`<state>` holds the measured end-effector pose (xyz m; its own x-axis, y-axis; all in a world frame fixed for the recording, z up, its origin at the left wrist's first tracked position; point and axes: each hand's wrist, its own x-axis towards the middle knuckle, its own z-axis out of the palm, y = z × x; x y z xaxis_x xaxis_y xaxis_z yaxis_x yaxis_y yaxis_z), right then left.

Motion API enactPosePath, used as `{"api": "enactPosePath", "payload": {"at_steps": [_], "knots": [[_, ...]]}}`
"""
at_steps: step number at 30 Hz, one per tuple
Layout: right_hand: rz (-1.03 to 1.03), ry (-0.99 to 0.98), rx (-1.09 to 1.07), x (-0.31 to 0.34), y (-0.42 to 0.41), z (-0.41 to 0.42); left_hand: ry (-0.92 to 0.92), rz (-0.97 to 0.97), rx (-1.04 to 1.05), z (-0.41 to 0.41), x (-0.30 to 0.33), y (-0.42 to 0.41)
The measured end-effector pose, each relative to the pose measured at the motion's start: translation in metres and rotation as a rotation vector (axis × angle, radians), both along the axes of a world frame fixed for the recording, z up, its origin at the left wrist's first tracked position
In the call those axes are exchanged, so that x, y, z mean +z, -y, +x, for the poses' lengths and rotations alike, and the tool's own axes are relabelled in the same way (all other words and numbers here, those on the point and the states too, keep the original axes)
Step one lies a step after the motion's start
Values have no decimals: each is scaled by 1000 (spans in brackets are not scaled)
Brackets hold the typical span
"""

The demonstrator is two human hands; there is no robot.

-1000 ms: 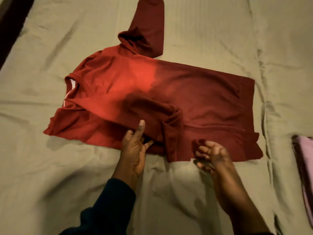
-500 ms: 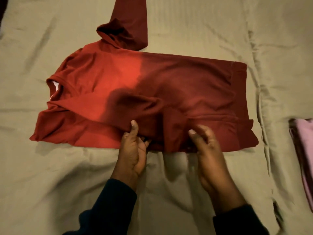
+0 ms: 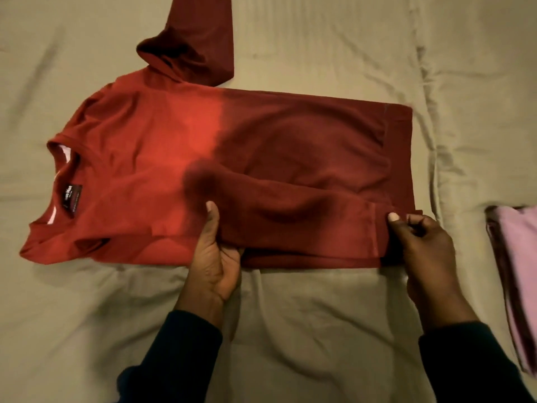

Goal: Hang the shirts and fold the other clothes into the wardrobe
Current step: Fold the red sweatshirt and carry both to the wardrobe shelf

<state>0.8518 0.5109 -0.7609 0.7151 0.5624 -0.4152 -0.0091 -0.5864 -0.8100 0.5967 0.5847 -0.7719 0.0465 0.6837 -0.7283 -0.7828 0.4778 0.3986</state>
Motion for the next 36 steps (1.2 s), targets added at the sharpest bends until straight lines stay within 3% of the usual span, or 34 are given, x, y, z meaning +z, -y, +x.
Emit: {"api": "enactPosePath", "payload": {"at_steps": [7, 10, 13, 16, 18, 21, 25, 31, 33, 36], "knots": [[-101, 279, -22, -18, 1, -13, -395, -68, 284, 4, -20, 12], [-181, 638, 22, -20, 3, -25, -869, -10, 246, 9, -21, 22], [-131, 878, 157, -18, 2, -56, -1563, 83, 74, 19, -18, 41], [33, 795, 558, -24, -5, -98, -1844, 569, -457, 36, -20, 40], [59, 769, 790, -37, -11, -116, -1937, 753, -763, 40, -34, 27], [-66, 811, 855, -55, -11, -103, -2031, 733, -928, 15, -56, 3], [-216, 827, 729, -56, -4, -76, -2072, 567, -883, -24, -57, -9], [-257, 806, 759, -56, -10, -77, -2078, 501, -910, -17, -46, -13], [-245, 794, 694, -50, -15, -83, -2095, 554, -835, -11, -33, -10], [-100, 760, 719, -40, -47, -101, -2096, 814, -821, 14, -14, -29]]}}
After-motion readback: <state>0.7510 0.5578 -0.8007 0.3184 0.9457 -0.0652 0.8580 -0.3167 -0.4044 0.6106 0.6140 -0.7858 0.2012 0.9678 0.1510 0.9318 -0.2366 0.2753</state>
